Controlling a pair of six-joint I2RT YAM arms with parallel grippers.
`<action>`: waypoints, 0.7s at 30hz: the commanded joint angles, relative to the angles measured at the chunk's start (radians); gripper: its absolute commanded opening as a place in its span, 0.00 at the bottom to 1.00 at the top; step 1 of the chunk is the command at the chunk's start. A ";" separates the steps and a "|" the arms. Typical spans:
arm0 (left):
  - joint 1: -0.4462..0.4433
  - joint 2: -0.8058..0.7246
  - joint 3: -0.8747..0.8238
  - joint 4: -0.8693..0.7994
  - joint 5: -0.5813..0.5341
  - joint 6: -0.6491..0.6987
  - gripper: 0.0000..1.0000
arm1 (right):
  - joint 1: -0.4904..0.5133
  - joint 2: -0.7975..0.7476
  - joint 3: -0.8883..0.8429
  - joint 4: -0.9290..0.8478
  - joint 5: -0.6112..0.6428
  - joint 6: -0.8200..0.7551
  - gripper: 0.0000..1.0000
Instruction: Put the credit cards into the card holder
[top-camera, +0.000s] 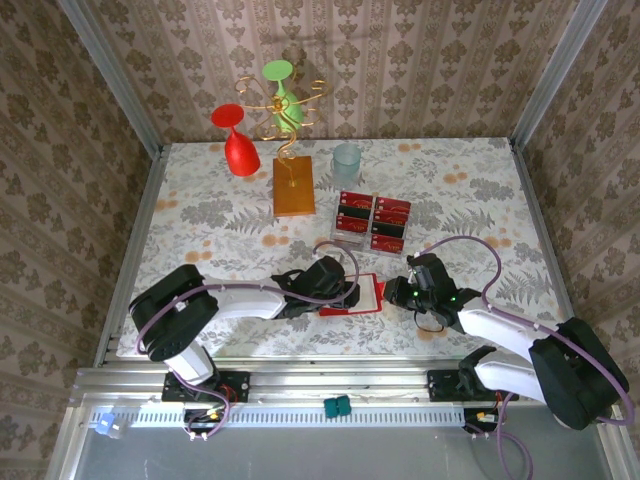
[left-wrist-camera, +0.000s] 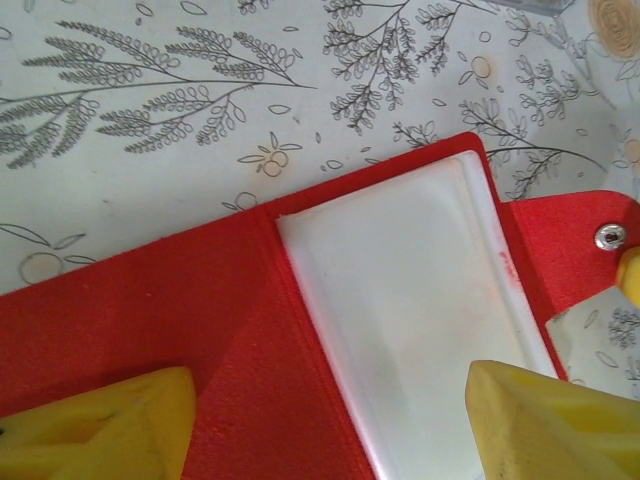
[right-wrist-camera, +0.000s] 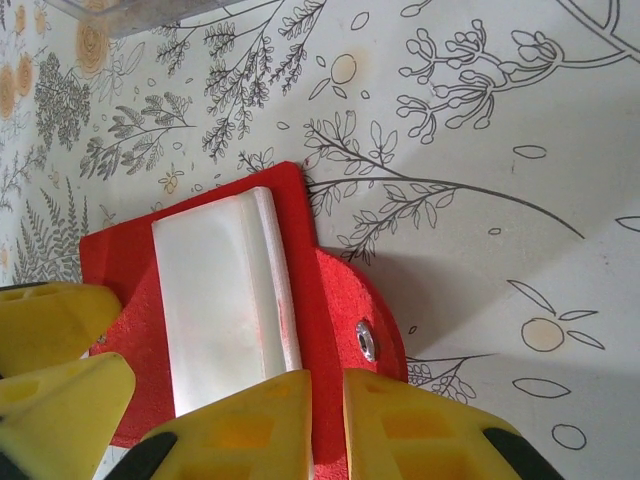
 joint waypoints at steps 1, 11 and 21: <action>0.016 0.020 0.004 -0.041 -0.028 0.104 0.72 | -0.006 0.013 0.001 0.010 0.022 0.008 0.18; 0.033 0.049 0.017 -0.056 -0.021 0.167 0.72 | -0.016 0.082 0.077 -0.002 0.003 -0.033 0.18; 0.040 0.051 0.025 -0.059 -0.019 0.187 0.72 | -0.055 0.161 0.063 0.027 0.000 -0.060 0.17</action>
